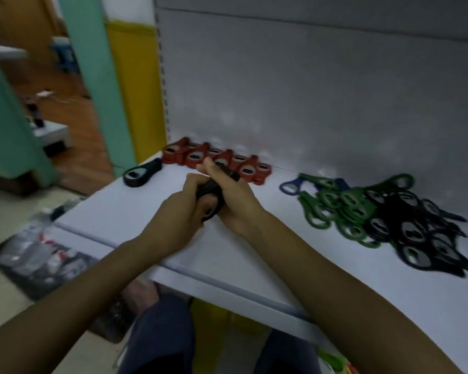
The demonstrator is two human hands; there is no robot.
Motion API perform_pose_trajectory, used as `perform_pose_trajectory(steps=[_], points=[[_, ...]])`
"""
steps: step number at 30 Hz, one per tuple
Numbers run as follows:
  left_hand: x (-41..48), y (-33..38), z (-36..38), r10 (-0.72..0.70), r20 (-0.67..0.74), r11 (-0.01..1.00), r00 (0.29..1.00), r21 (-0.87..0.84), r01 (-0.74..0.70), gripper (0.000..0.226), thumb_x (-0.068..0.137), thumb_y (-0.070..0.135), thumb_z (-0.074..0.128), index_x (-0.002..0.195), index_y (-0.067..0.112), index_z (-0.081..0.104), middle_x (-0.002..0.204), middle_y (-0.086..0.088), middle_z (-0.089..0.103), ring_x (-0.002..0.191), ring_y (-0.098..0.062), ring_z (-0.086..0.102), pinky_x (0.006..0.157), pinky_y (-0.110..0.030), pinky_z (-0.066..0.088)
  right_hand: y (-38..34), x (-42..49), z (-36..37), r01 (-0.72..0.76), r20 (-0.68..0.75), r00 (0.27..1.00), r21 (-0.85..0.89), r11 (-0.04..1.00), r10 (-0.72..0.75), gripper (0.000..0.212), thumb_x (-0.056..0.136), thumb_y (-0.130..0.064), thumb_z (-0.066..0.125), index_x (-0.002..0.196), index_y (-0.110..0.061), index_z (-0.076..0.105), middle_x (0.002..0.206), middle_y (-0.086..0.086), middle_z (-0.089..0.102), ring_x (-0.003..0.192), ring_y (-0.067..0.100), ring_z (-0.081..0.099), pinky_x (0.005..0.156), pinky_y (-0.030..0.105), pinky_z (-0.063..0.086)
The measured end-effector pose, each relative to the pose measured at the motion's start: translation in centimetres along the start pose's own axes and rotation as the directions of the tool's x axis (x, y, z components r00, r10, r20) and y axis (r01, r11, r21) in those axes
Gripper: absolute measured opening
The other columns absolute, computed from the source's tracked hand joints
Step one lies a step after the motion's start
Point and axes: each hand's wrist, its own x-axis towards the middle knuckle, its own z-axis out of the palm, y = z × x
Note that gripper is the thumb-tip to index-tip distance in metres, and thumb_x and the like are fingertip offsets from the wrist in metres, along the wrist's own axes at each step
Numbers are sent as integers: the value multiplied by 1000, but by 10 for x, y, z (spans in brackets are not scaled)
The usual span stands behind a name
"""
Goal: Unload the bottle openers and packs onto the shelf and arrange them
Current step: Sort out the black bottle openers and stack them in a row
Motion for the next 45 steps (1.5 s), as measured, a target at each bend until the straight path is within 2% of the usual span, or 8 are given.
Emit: perform_pose_trajectory(steps=[4,13,18,25,28,32,36,45], points=[[-13,-28,-31,-139,20,961,990,-238,139,32,86,54,40,101,26,45,78,1,65,59,-10,64,58,-27,51,9,14,3,74,187,982,-232,970,-31,8,91,-22,61,94,-14,64,90,2,69,89,19,66,90,36,51],[0,-47,-35,-132,149,954,980,-250,167,32,87,53,35,103,26,42,83,7,61,64,-2,60,58,-18,46,0,27,-2,277,201,958,-451,848,-206,14,82,-10,71,94,-17,70,81,-5,74,80,10,71,71,21,56],[15,-69,-57,-36,-205,997,978,58,49,41,98,45,31,123,18,49,106,4,58,93,-9,55,75,-27,42,-2,42,11,392,95,909,-521,758,-405,20,78,-8,75,92,-21,67,86,4,74,78,15,71,67,23,57],[36,-115,-66,-199,-227,945,953,215,249,35,99,13,40,132,8,50,145,-14,41,130,-34,37,107,-44,31,25,76,42,550,489,558,-823,-142,-670,31,77,-14,77,107,-8,71,91,6,74,78,19,69,65,31,56],[41,-124,-66,-237,-142,931,961,248,267,33,100,15,38,127,10,55,130,-15,52,117,-36,46,95,-42,38,35,90,53,531,603,474,-777,-339,-641,27,69,-5,79,96,-4,73,83,10,73,71,27,69,54,32,56],[40,-128,-64,-259,-122,918,958,276,284,35,98,12,41,131,12,54,130,-13,54,116,-31,44,94,-34,33,50,96,53,567,687,557,-726,-391,-468,31,67,-7,84,97,-5,73,87,12,73,75,27,69,53,29,52],[41,-132,-65,-258,-103,925,961,262,276,36,97,9,42,131,11,54,131,-13,53,117,-31,44,92,-32,33,45,99,49,563,568,731,-815,-137,-378,38,80,-16,73,117,-7,67,110,13,70,100,31,63,82,39,49],[41,-132,-62,-304,-171,923,937,191,334,33,97,8,42,127,10,56,129,-12,53,115,-31,46,92,-32,35,55,100,36,642,572,695,-766,17,-436,36,79,10,62,112,-2,68,114,15,68,105,32,65,92,40,50]])
